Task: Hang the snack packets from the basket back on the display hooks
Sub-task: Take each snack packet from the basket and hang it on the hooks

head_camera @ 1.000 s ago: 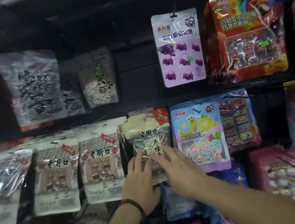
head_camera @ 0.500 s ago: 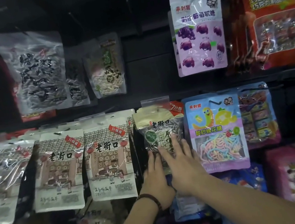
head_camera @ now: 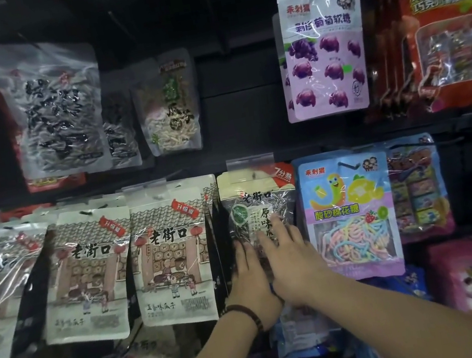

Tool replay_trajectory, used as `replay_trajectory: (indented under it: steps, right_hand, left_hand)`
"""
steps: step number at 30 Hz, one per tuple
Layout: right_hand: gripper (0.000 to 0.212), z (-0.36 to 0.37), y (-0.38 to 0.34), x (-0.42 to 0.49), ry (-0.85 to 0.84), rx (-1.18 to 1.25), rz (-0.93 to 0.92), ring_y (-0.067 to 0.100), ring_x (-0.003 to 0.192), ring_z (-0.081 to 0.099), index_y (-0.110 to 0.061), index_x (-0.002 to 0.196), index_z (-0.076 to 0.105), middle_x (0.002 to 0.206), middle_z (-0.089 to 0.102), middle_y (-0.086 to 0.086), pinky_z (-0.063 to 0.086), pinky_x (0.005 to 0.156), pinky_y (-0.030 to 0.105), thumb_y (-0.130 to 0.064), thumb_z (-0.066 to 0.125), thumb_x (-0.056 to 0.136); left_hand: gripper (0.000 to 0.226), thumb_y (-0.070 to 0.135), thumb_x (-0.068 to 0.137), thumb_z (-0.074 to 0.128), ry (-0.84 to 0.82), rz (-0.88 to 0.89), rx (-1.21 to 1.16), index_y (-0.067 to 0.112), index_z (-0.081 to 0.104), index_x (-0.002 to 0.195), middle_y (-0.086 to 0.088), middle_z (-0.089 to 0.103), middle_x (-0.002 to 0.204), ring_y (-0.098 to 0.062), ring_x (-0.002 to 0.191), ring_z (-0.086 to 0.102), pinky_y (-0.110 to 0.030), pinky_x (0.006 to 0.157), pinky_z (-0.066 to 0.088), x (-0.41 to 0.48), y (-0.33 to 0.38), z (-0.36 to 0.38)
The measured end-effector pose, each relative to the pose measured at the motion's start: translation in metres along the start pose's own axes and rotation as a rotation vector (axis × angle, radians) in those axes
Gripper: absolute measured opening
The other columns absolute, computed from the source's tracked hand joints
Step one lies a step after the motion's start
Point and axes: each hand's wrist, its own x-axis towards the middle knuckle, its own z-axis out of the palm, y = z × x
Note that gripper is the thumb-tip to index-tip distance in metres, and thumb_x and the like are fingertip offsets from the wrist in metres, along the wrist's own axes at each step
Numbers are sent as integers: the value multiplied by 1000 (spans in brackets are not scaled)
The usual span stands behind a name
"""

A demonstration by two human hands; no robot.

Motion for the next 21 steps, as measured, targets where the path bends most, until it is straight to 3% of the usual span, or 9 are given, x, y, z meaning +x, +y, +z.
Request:
replay_trajectory:
  steps: [4,6,7,8,10,13,17,19,21]
  right_hand:
    - [96,-4,1,-6,-34,20,18,40,164,2,-25,171,6,177,-26,9,31,128,53,-13,62,94]
    - [100,-8,-2,-12,-41,17,9,40,164,3,-24,170,5,178,-20,12,32,127,54,-14,65,91]
    - [101,-10,-6,-16,-38,13,-3,40,163,4,-24,170,5,178,-16,14,32,126,55,-16,66,90]
    - [101,-12,-11,-20,-29,10,-24,41,163,5,-25,170,5,177,-12,14,33,125,55,-18,67,90]
    - [100,-16,-26,-28,0,9,-85,40,162,6,-26,170,4,176,-9,12,34,124,56,-21,68,93]
    - [93,-20,-55,-38,61,-2,-212,39,163,4,-28,169,1,176,-11,9,32,126,57,-22,62,99]
    - [92,-14,-93,-40,67,-27,-329,38,164,0,-35,167,-4,176,-23,6,35,125,58,-28,60,102]
    - [92,-8,-106,-39,46,-53,-346,38,165,-4,-37,168,-7,176,-26,4,32,126,59,-34,59,104]
    - [93,1,-115,-34,19,-84,-334,37,165,-6,-35,169,-9,175,-28,2,28,128,60,-37,58,104]
  left_hand:
    - [116,41,87,69,-59,2,-18,28,-15,166,-2,-27,173,-32,163,7,-55,128,25,-21,8,-2]
    - [84,34,85,61,-24,90,-47,34,26,161,-7,20,171,-28,156,31,-48,124,37,-42,11,-14]
    - [62,30,83,57,36,150,-41,35,48,144,-3,46,150,-25,141,50,-43,114,47,-54,9,-22]
    - [45,28,83,56,111,189,-13,35,58,128,5,54,128,-19,122,59,-38,104,52,-67,6,-29]
    - [33,30,85,60,293,214,92,37,58,117,13,51,113,-12,109,55,-32,95,52,-94,-5,-45]
    - [52,36,81,68,528,166,265,41,49,129,10,45,131,-17,125,43,-34,106,47,-126,-34,-64]
    - [93,39,86,70,421,-19,389,51,12,157,-6,2,172,-36,157,12,-49,130,22,-128,-79,-84]
    - [98,44,91,67,357,-39,392,51,-2,161,-3,-20,174,-35,162,-3,-49,132,8,-118,-97,-85]
    - [96,47,91,62,341,-22,382,48,-1,163,0,-31,172,-35,163,-10,-49,133,6,-105,-111,-84]
